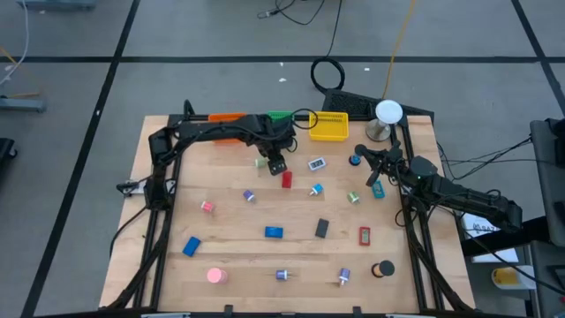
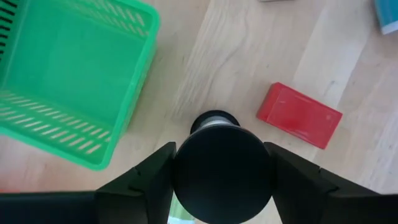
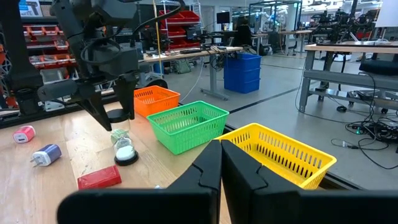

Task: Pick & Place Office items
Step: Put the white hourglass into the green bin

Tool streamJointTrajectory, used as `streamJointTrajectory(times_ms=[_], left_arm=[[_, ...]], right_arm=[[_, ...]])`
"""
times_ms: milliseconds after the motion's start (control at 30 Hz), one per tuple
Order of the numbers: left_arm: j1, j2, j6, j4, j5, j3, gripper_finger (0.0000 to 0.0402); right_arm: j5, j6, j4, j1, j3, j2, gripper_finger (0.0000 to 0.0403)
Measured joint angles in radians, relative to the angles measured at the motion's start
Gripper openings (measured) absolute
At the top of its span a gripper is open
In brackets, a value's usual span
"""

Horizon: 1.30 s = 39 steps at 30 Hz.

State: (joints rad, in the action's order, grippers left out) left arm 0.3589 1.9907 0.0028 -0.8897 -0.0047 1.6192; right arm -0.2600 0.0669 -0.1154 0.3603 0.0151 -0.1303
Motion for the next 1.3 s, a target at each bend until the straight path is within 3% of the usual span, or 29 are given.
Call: streamJointTrajectory(times_ms=[167,367,633,933,1300], left_arm=[[0.002,0.000,-0.004,-0.055,-0.002,0.022,0.0225],[0.026,-0.037,-0.001,-0.148,0.005,0.169,0.0215],[0.167,-0.020,-0.008,-0.144,0.013,0.348,0.0218],[0.274,0.103,-0.008,-0.077,0.020,0.359,0.0220],[0.310,0.184,-0.031,-0.033,0.020,0.359,0.0222]], right_arm=[[0.000,0.000,0.000,0.000,0.000,0.000,0.0000],[0.000,0.000,0.000,0.000,0.000,0.000,0.0000],[0.000,0.000,0.000,0.000,0.000,0.000,0.0000],[0.000,0.000,-0.001,0.000,0.000,0.000,0.0000],[0.000,0.000,0.000,0.000,0.000,0.000,0.0000]])
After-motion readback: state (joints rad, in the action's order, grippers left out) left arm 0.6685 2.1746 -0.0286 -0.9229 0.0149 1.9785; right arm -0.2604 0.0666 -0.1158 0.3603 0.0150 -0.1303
